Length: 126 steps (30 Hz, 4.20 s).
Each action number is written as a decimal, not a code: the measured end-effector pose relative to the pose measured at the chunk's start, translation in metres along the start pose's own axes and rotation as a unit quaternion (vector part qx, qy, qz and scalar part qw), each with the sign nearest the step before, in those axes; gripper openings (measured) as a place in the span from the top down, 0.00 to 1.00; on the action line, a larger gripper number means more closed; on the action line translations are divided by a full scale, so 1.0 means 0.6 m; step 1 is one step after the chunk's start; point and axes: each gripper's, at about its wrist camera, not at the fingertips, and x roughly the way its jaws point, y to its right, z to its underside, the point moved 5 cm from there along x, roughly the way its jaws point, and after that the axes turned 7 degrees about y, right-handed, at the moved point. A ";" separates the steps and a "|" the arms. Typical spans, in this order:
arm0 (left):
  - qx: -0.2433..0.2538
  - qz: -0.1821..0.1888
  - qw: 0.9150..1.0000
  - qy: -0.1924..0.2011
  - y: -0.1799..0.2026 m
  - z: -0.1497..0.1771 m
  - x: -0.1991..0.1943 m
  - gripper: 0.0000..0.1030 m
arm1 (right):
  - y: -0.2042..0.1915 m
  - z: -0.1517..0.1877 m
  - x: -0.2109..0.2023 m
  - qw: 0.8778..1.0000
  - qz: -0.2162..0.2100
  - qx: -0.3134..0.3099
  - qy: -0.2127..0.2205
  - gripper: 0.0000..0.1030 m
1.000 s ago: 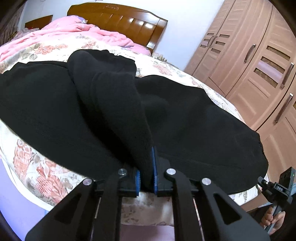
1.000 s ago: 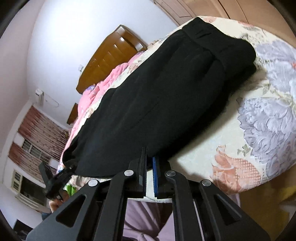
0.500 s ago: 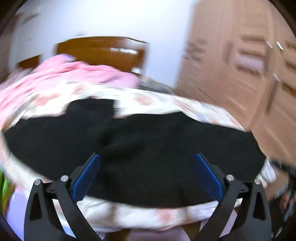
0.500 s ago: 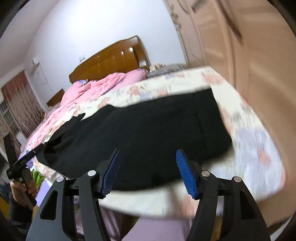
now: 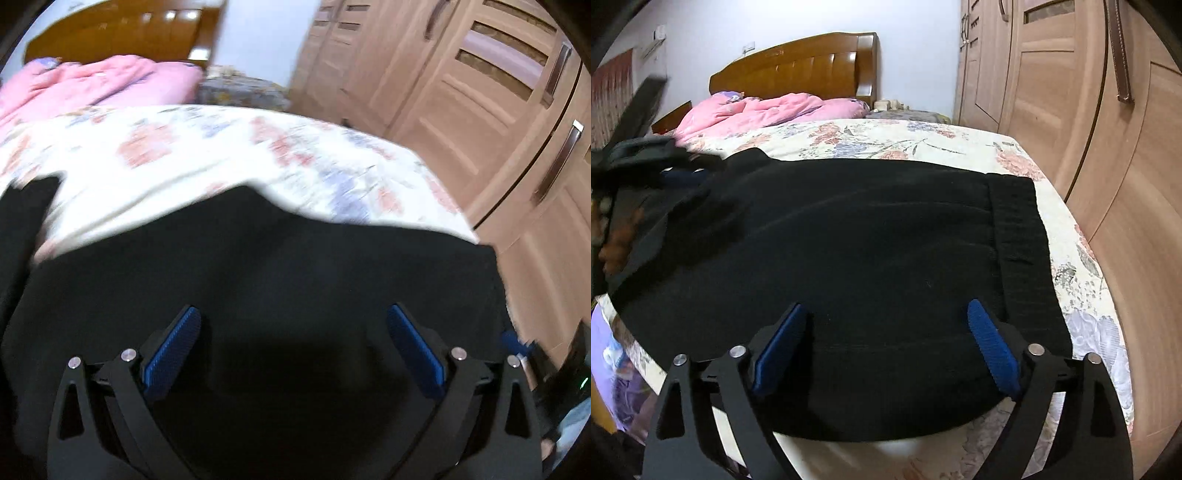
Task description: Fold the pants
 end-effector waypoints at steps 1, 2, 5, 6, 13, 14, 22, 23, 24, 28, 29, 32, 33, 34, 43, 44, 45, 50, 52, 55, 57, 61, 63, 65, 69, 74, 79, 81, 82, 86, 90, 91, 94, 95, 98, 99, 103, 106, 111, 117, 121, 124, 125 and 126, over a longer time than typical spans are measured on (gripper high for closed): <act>0.013 -0.009 1.000 -0.003 0.006 -0.012 0.012 0.02 | 0.001 0.002 -0.002 1.000 0.003 0.000 0.000 0.15; 0.028 -0.021 0.999 -0.010 0.009 -0.024 0.034 0.02 | 0.000 0.002 -0.001 1.000 0.005 -0.005 0.001 0.15; 0.032 -0.063 0.997 -0.040 -0.017 -0.035 0.102 0.02 | 0.002 0.002 -0.005 1.000 -0.007 -0.004 0.003 0.15; 0.040 -0.064 0.997 -0.015 -0.018 -0.039 0.103 0.02 | 0.003 0.001 -0.004 1.000 -0.012 -0.003 0.003 0.15; 0.097 -0.070 0.993 0.023 -0.006 -0.033 0.026 0.02 | -0.003 -0.005 0.005 1.000 -0.009 -0.009 -0.004 0.15; 0.102 -0.073 0.992 0.032 -0.012 -0.037 0.008 0.02 | -0.003 -0.006 0.006 1.000 -0.009 -0.009 -0.004 0.15; -0.041 -0.163 0.986 0.016 -0.281 -0.102 -0.096 0.10 | -0.011 -0.005 0.003 1.000 0.008 -0.003 -0.006 0.14; -0.049 -0.171 0.984 0.004 -0.308 -0.097 -0.098 0.14 | -0.012 -0.005 0.004 1.000 0.009 -0.004 -0.006 0.14; -0.050 -0.179 0.983 -0.007 -0.326 -0.092 -0.095 0.22 | -0.012 -0.005 0.004 1.000 0.009 -0.004 -0.007 0.14; -0.031 -0.185 0.980 -0.067 -0.359 -0.061 -0.062 0.34 | -0.010 -0.005 0.006 1.000 0.006 -0.006 -0.008 0.14; -0.023 -0.194 0.978 -0.074 -0.363 -0.055 -0.059 0.34 | -0.010 -0.005 0.005 1.000 0.005 -0.006 -0.008 0.14; -0.005 -0.220 0.971 -0.094 -0.375 -0.038 -0.041 0.41 | -0.009 -0.004 0.004 1.000 0.004 -0.006 -0.007 0.14; 0.002 -0.219 0.971 -0.092 -0.377 -0.036 -0.040 0.45 | -0.009 -0.004 0.004 1.000 0.004 -0.006 -0.006 0.14; 0.007 -0.221 0.971 -0.087 -0.379 -0.034 -0.044 0.67 | -0.008 -0.004 0.004 1.000 0.004 -0.007 -0.005 0.14; -0.095 -0.210 0.961 0.155 -0.455 -0.019 -0.334 0.92 | -0.006 -0.006 0.004 1.000 -0.002 -0.008 -0.008 0.14; -0.110 -0.215 0.954 0.176 -0.470 0.000 -0.375 0.92 | -0.007 -0.006 0.004 1.000 -0.001 -0.007 -0.008 0.13; -0.134 -0.219 0.946 0.198 -0.495 0.034 -0.425 0.92 | -0.007 -0.005 0.005 1.000 0.000 -0.006 -0.006 0.13; -0.214 -0.224 0.937 0.163 -0.603 0.194 -0.487 0.90 | -0.013 -0.008 0.011 1.000 0.007 -0.008 -0.006 0.10; -0.245 -0.217 0.934 0.140 -0.640 0.246 -0.474 0.73 | -0.012 -0.010 0.013 1.000 0.008 -0.007 -0.011 0.10; -0.258 -0.186 0.935 0.159 -0.658 0.272 -0.473 0.54 | -0.014 -0.012 0.013 1.000 0.013 -0.009 -0.019 0.10; -0.270 -0.153 0.932 0.189 -0.660 0.267 -0.484 0.40 | -0.014 -0.015 0.014 1.000 0.017 -0.007 -0.023 0.10; -0.298 -0.118 0.924 0.206 -0.676 0.249 -0.478 0.38 | -0.015 -0.030 0.004 0.999 0.029 0.016 -0.006 0.10; -0.305 -0.110 0.923 0.206 -0.679 0.240 -0.471 0.39 | -0.023 -0.043 -0.006 0.999 0.026 0.020 0.017 0.10; -0.315 -0.102 0.921 0.206 -0.683 0.234 -0.460 0.42 | -0.050 -0.064 -0.018 0.999 0.019 0.003 0.046 0.10; -0.352 -0.083 0.907 0.217 -0.701 0.238 -0.455 0.58 | -0.122 -0.092 -0.018 0.996 -0.020 -0.050 0.068 0.10; -0.365 -0.094 0.903 0.207 -0.709 0.242 -0.440 0.92 | -0.197 -0.099 0.035 0.994 -0.060 -0.080 0.045 0.10; -0.279 -0.125 0.910 0.281 -0.631 0.187 -0.526 0.93 | -0.201 -0.072 0.104 0.997 -0.027 -0.073 -0.016 0.10; -0.281 -0.172 0.908 0.258 -0.636 0.199 -0.531 0.92 | -0.181 -0.053 0.123 0.998 -0.044 -0.029 -0.033 0.10; -0.284 -0.186 0.910 0.237 -0.645 0.208 -0.519 0.87 | -0.173 -0.056 0.119 0.998 -0.051 -0.014 -0.027 0.10; -0.306 -0.224 0.914 0.142 -0.680 0.264 -0.469 0.62 | -0.163 -0.051 0.116 0.998 -0.045 -0.022 -0.031 0.10; -0.228 -0.351 0.888 0.190 -0.617 0.220 -0.536 0.19 | -0.168 -0.051 0.114 0.998 -0.042 -0.026 -0.030 0.09; -0.196 -0.366 0.885 0.210 -0.591 0.197 -0.551 0.17 | -0.169 -0.051 0.113 0.998 -0.042 -0.026 -0.029 0.09; -0.122 -0.352 0.900 0.229 -0.522 0.127 -0.545 0.14 | -0.166 -0.054 0.123 0.998 -0.045 -0.024 -0.029 0.09; -0.097 -0.324 0.917 0.211 -0.503 0.103 -0.517 0.14 | -0.165 -0.053 0.122 0.998 -0.045 -0.024 -0.029 0.09; -0.071 -0.250 0.957 0.128 -0.488 0.060 -0.409 0.14 | -0.163 -0.053 0.122 0.998 -0.049 -0.022 -0.029 0.09; -0.068 -0.241 0.963 0.097 -0.493 0.056 -0.365 0.16 | -0.163 -0.053 0.122 0.998 -0.051 -0.021 -0.029 0.09; -0.082 -0.263 0.958 0.074 -0.523 0.051 -0.321 0.23 | -0.164 -0.052 0.120 0.998 -0.055 -0.021 -0.028 0.08; -0.135 -0.242 0.955 0.108 -0.561 0.047 -0.358 0.22 | -0.162 -0.053 0.118 0.998 -0.061 -0.017 -0.027 0.08; -0.198 -0.254 0.939 0.118 -0.659 0.089 -0.452 0.21 | -0.164 -0.051 0.114 0.998 -0.063 -0.013 -0.024 0.08; -0.277 -0.241 0.918 0.150 -0.774 0.134 -0.532 0.26 | -0.166 -0.051 0.116 0.998 -0.059 -0.017 -0.026 0.08; -0.280 -0.214 0.925 0.142 -0.792 0.141 -0.523 0.33 | -0.167 -0.051 0.117 0.998 -0.054 -0.021 -0.027 0.08; -0.255 -0.207 0.936 0.126 -0.779 0.132 -0.500 0.36 | -0.167 -0.050 0.117 0.998 -0.053 -0.022 -0.027 0.08; -0.247 -0.206 0.940 0.119 -0.773 0.129 -0.492 0.39 | -0.167 -0.051 0.117 0.998 -0.053 -0.022 -0.028 0.08; -0.240 -0.210 0.941 0.111 -0.768 0.129 -0.485 0.49 | -0.167 -0.051 0.117 0.998 -0.053 -0.022 -0.028 0.08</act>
